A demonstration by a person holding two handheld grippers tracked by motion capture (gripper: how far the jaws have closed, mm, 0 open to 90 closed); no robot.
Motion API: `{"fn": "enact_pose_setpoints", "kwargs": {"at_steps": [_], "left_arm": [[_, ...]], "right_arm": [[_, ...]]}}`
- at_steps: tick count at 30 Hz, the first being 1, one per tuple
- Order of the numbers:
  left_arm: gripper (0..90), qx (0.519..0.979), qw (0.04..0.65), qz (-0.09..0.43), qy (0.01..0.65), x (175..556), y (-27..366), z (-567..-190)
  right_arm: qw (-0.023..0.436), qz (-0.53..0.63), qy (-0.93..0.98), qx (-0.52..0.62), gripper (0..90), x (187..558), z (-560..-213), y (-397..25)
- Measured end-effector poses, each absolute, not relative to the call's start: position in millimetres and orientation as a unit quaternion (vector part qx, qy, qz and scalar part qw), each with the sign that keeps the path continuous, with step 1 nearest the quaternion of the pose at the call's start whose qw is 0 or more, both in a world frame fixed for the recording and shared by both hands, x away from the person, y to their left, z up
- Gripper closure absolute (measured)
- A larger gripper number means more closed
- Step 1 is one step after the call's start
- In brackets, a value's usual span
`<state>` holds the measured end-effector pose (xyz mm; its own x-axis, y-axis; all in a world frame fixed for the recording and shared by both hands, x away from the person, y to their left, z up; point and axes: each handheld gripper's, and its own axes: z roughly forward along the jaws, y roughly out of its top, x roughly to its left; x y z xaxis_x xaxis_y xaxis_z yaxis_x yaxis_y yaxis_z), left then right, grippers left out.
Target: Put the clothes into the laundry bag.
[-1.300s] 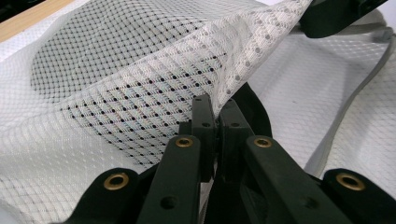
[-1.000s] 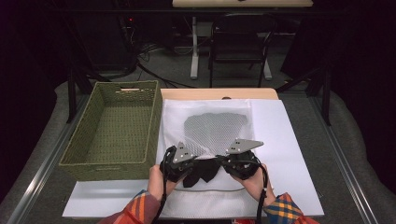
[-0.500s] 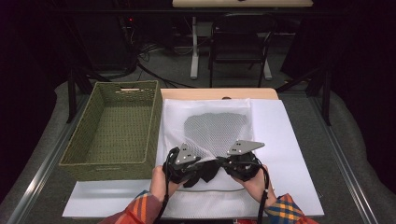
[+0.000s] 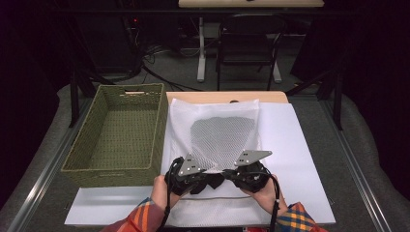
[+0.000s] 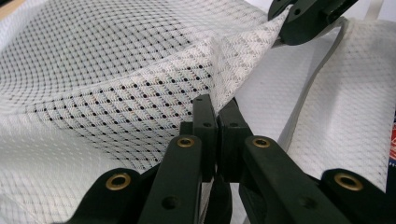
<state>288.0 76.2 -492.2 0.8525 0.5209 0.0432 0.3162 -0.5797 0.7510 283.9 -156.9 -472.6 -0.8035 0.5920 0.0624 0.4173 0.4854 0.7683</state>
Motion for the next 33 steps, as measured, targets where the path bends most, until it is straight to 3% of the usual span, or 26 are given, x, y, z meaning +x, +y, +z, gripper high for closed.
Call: {"fn": "enact_pose_setpoints", "kwargs": {"at_steps": [19,33], "left_arm": [[88.0,0.899,0.361,0.119,0.218,277.0,70.9,-499.3],[88.0,0.918,0.325,0.08,0.213,279.8,67.8,-512.1]], "right_arm": [[0.082,0.379,0.877,0.285,88.0,281.8,-484.6,-161.6],[0.064,0.362,0.884,0.289,87.6,283.4,-495.2,-164.3]]}}
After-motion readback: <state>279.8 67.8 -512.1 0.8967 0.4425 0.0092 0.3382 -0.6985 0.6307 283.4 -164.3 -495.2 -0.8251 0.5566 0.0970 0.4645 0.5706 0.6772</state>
